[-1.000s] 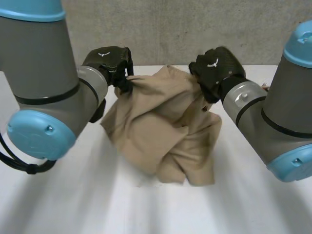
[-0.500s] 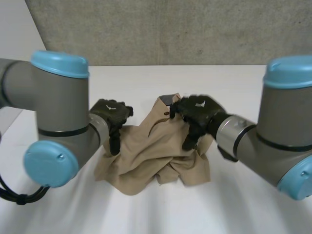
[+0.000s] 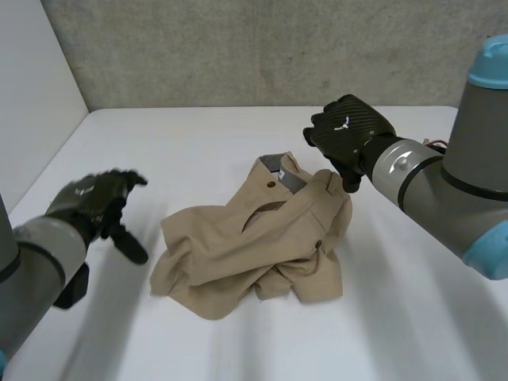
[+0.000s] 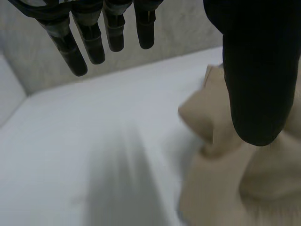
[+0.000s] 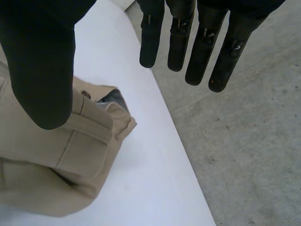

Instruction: Fold the shorts.

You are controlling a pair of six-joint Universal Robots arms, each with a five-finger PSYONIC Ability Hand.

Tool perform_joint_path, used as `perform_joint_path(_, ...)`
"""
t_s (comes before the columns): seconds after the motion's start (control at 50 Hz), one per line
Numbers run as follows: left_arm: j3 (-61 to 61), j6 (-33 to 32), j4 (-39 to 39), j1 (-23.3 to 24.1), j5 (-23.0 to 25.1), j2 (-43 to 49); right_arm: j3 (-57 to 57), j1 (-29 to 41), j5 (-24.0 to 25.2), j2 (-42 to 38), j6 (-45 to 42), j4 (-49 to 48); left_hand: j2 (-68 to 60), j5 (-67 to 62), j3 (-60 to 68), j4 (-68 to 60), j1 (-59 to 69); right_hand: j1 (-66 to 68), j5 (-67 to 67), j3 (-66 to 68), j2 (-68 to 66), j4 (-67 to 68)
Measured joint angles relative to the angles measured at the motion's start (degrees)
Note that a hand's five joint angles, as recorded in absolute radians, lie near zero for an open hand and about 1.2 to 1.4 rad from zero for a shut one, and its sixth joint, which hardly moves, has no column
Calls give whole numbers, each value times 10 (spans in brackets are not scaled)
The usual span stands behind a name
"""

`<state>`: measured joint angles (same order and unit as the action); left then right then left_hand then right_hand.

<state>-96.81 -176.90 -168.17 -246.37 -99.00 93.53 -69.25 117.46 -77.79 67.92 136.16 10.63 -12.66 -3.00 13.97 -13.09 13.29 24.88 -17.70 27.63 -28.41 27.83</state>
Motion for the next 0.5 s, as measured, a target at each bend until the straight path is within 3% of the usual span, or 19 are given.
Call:
perform_joint_path(0.12, -73, 51, 0, -22, 3, 3, 40, 3, 4, -51, -55, 20, 0, 0, 0, 0, 0, 0, 0, 0, 0, 0)
perform_joint_path(0.3, -101, 73, -21, -17, 7, 43, 89, 6, 6, -126, -142, 53, -12, -7, 1, -4, 3, 0, 0, 0, 0, 0)
perform_joint_path(0.5, -74, 71, -66, -10, 6, 120, 112, 6, 12, -158, -148, 60, -79, -77, 64, -75, 78, 0, 0, 0, 0, 0)
